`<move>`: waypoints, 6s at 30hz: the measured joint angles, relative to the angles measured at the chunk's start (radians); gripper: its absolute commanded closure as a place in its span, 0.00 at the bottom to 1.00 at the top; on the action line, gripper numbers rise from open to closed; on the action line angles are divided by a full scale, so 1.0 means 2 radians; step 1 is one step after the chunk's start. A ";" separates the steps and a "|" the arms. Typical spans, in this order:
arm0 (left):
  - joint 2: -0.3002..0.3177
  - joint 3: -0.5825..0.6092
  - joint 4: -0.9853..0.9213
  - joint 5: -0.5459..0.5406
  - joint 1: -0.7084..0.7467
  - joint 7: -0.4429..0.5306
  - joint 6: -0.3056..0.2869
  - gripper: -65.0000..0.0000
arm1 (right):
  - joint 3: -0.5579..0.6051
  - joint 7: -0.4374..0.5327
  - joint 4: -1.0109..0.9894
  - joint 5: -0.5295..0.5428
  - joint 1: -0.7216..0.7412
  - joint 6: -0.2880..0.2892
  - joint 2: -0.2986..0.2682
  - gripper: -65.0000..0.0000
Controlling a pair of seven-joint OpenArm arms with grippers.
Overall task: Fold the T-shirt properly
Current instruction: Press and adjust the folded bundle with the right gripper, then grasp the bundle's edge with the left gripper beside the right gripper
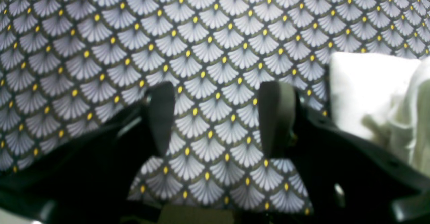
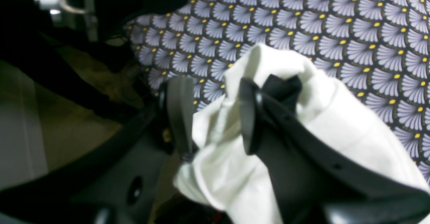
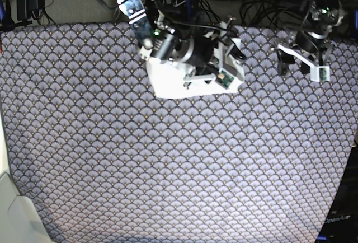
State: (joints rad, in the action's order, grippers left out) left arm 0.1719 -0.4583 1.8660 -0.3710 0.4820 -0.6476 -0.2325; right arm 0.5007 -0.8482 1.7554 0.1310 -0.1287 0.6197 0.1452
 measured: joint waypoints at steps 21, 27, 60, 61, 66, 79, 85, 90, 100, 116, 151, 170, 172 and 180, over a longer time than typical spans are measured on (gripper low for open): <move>0.011 -0.002 -0.030 0.000 0.019 0.002 0.000 0.41 | -0.065 0.014 0.072 -0.001 -0.016 0.000 -0.042 0.64; 0.017 -0.002 -0.030 0.002 0.029 -0.001 0.001 0.41 | -0.060 0.058 0.010 -0.002 -0.028 0.000 -0.041 0.64; 0.016 -0.002 -0.029 0.000 0.042 0.000 0.000 0.41 | -0.061 0.130 -0.137 -0.006 0.041 -0.004 0.001 0.64; 0.016 -0.002 -0.029 0.000 0.041 0.000 0.000 0.41 | -0.061 0.131 -0.117 -0.008 0.032 -0.005 0.001 0.64; 0.015 -0.002 -0.029 0.000 0.042 0.000 0.000 0.41 | -0.059 0.136 -0.034 0.000 -0.005 0.001 0.001 0.64; 0.004 -0.002 -0.029 0.000 0.041 0.000 0.000 0.41 | -0.061 0.139 -0.048 0.000 -0.057 0.000 -0.010 0.64; 0.004 -0.002 -0.025 0.000 0.043 0.000 0.000 0.41 | -0.041 0.198 -0.136 -0.003 -0.040 -0.003 -0.009 0.64; 0.004 -0.002 -0.025 0.000 0.044 0.000 0.000 0.41 | -0.010 0.226 -0.195 -0.002 -0.018 -0.004 -0.002 0.64; 0.004 -0.002 -0.014 0.001 0.057 0.002 0.001 0.41 | -0.009 0.224 -0.210 -0.001 0.024 -0.004 0.000 0.64; 0.004 -0.002 0.021 -0.010 0.064 0.003 0.002 0.52 | -0.032 0.220 -0.049 -0.002 -0.033 -0.002 -0.042 0.72; 0.007 0.001 0.043 -0.186 -0.005 -0.096 0.002 0.50 | -0.162 0.225 -0.020 0.000 -0.081 -0.002 -0.106 0.86; 0.051 0.001 0.043 -0.275 -0.014 -0.110 -0.047 0.50 | -0.162 0.225 -0.020 0.000 -0.079 -0.002 -0.105 0.86; 0.052 0.007 0.043 -0.275 -0.015 -0.110 -0.047 0.49 | -0.162 0.224 -0.020 0.000 -0.079 -0.002 -0.105 0.86; 0.052 0.040 0.006 -0.276 -0.024 -0.108 -0.043 0.39 | -0.162 0.224 -0.020 0.000 -0.079 -0.002 -0.106 0.86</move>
State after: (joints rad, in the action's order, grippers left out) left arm 0.2768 -0.3779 1.8774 -0.9222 0.4343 -0.8635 -0.3191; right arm 0.1776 -0.3996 1.7145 0.1314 -0.2859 0.6155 -0.0662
